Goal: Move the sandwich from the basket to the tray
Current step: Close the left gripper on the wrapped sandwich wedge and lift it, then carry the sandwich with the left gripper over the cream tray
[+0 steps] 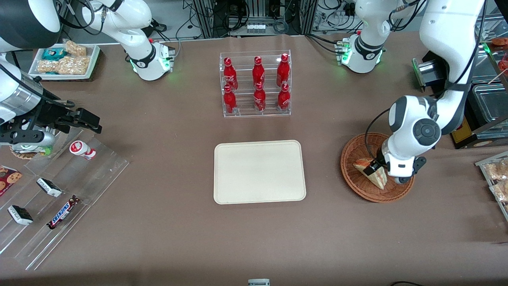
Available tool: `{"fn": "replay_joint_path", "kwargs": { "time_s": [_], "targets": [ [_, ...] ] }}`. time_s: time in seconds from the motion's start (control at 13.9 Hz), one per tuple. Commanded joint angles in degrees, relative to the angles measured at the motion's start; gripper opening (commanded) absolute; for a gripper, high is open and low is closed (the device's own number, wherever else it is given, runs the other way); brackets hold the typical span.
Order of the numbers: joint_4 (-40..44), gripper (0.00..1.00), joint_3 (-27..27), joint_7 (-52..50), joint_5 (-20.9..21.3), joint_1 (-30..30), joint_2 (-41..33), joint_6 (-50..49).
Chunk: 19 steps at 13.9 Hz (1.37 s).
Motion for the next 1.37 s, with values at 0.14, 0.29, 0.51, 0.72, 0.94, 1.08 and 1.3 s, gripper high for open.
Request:
{"fn": "replay_joint_path", "kwargs": {
  "time_s": [0.14,0.29,0.51,0.72,0.94,1.08,1.3],
  "targets": [
    [4.1,0.0,0.1,-3.1,1.4,-0.2,1.1,-1.6],
    [8.9,0.0,-0.3,-2.3,3.9,-1.7,-1.3,-12.5],
    [18.5,0.0,-1.5,-2.1,4.6,-5.5,-2.6,-24.8],
    [25.3,0.0,-2.5,-1.8,5.4,-14.2,0.8,-24.7],
    [32.3,0.0,-2.4,-3.0,6.9,-24.8,7.8,-21.3],
    [33.2,0.0,-2.4,-2.5,6.9,-27.7,10.9,-16.1],
    [33.2,0.0,-2.1,-2.2,9.2,-32.2,16.1,-7.6]
  ]
}}
